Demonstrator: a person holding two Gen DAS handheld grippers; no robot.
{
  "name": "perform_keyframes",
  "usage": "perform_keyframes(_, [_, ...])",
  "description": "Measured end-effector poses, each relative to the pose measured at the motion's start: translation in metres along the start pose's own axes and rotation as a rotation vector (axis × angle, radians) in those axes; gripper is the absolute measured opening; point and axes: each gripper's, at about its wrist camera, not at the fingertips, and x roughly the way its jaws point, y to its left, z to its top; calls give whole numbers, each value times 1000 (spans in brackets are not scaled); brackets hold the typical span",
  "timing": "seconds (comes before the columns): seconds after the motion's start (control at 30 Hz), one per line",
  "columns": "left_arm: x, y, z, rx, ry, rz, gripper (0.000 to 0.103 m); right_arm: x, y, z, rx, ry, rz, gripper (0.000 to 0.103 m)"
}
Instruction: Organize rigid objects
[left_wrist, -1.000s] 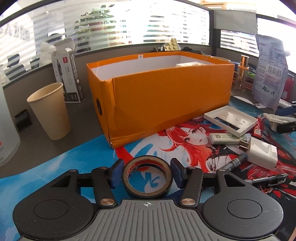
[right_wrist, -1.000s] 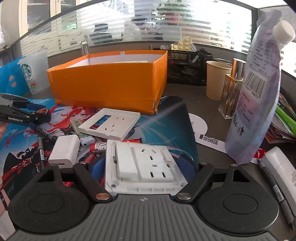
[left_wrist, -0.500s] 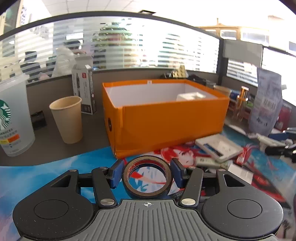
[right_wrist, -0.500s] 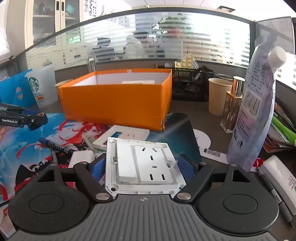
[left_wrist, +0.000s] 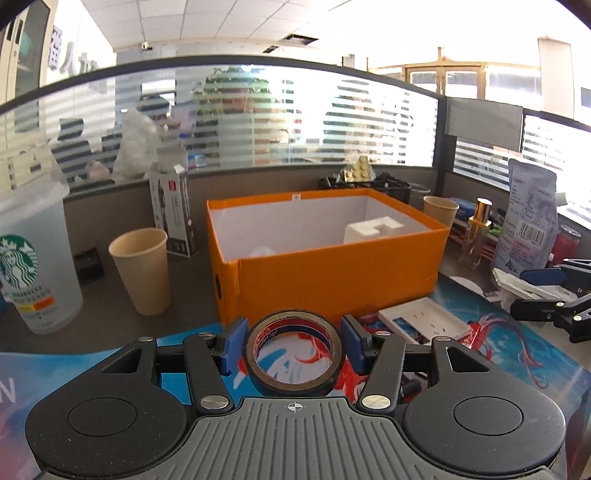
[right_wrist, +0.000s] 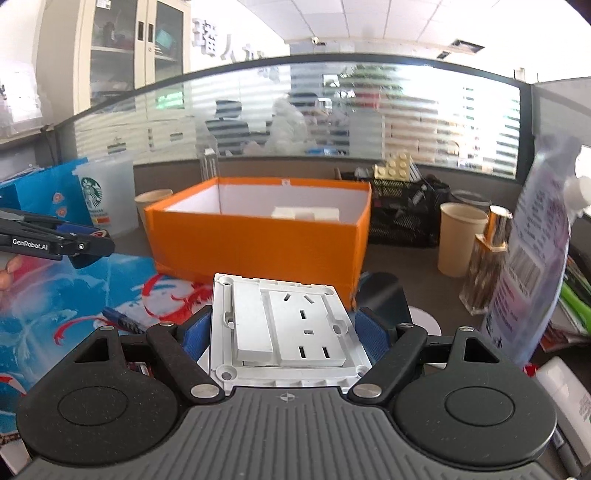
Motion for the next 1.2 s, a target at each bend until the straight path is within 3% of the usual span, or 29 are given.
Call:
perform_keyframes(0.63, [-7, -17, 36, -15, -79, 32, 53, 6, 22, 47, -62, -118, 69, 79])
perform_keyframes(1.2, [-12, -24, 76, 13, -162, 10, 53, 4, 26, 86, -86, -193, 60, 79])
